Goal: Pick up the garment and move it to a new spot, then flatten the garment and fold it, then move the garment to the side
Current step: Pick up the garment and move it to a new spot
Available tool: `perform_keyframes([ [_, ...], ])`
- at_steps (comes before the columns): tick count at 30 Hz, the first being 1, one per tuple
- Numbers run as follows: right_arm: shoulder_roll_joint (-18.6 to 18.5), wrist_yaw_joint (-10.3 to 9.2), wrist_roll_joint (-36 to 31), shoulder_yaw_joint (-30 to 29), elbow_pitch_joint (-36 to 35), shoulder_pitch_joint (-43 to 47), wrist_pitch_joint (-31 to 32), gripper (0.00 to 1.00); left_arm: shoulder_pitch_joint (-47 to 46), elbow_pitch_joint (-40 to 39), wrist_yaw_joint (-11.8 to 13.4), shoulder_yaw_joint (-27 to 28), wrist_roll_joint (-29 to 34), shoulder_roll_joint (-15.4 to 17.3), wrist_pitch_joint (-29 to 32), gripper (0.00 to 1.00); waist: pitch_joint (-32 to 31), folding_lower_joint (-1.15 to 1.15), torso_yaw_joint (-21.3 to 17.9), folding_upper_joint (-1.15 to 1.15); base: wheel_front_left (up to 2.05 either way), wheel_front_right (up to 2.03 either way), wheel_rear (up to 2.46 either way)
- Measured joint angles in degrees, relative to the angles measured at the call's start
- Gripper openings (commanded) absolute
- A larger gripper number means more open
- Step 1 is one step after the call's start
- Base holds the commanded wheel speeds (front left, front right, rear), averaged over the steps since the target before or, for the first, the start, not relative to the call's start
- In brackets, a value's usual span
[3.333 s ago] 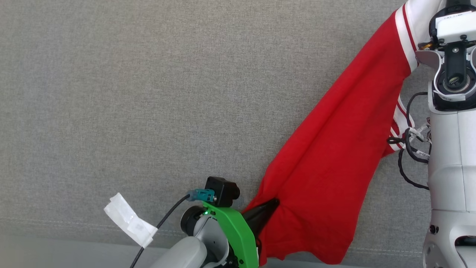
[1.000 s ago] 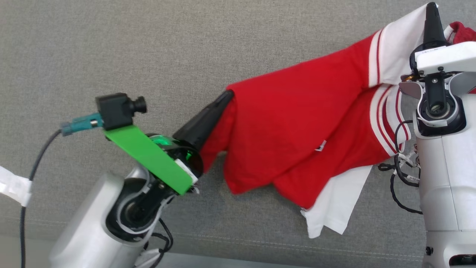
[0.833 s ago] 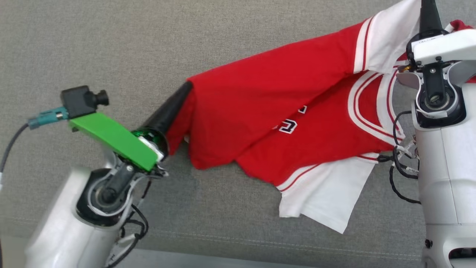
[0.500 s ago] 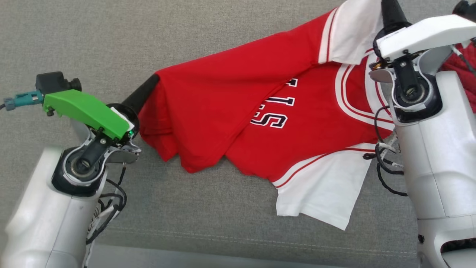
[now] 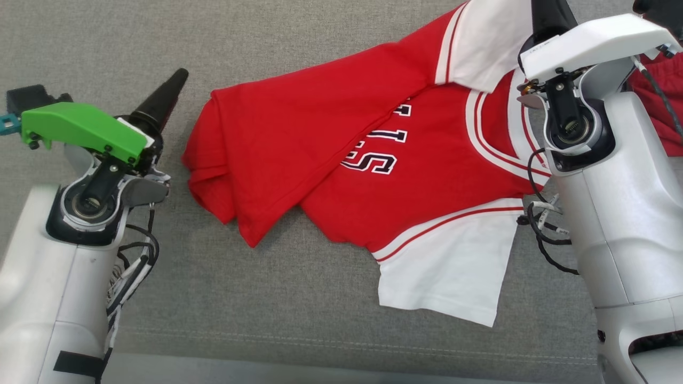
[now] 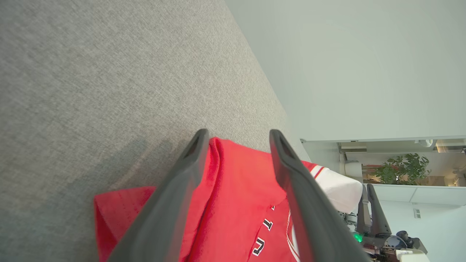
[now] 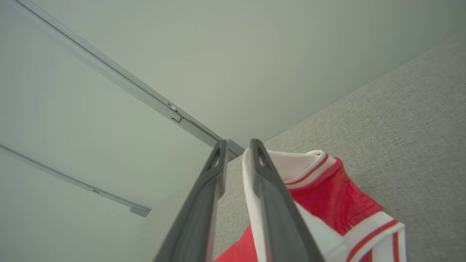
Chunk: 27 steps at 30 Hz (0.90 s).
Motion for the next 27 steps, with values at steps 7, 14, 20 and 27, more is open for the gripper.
perform_keyframes([
  [7, -1.30, 2.40, -2.40, 0.25, -4.42, 0.24, -4.17, 1.00, -0.07, -0.87, -0.19, 6.16, -0.07, 1.83, -4.92, 1.00, -0.30, 0.00, -0.35, 0.00, 0.00, 0.00, 0.00],
  [14, -3.38, 4.72, -2.16, -0.75, -9.94, 10.69, -6.99, 1.00, 8.75, -5.34, -4.56, 10.85, -0.97, 1.99, -11.34, 1.00, -1.27, 0.00, -1.11, 0.00, 0.00, 0.00, 0.00],
  [20, -3.82, 4.39, -0.30, -1.31, -11.51, 22.87, -5.82, 1.00, 20.01, -8.05, -5.10, 5.50, -1.65, -2.89, -10.14, 1.00, -3.81, 0.00, -1.31, 0.00, 0.00, 0.00, 0.00],
  [27, -3.32, 3.91, 1.57, -1.87, -15.05, 31.61, -5.12, 1.00, 26.07, -10.40, -4.95, 4.43, -2.02, -3.55, -10.49, 1.00, -6.42, 0.00, -1.48, 0.00, 0.00, 0.00, 0.00],
])
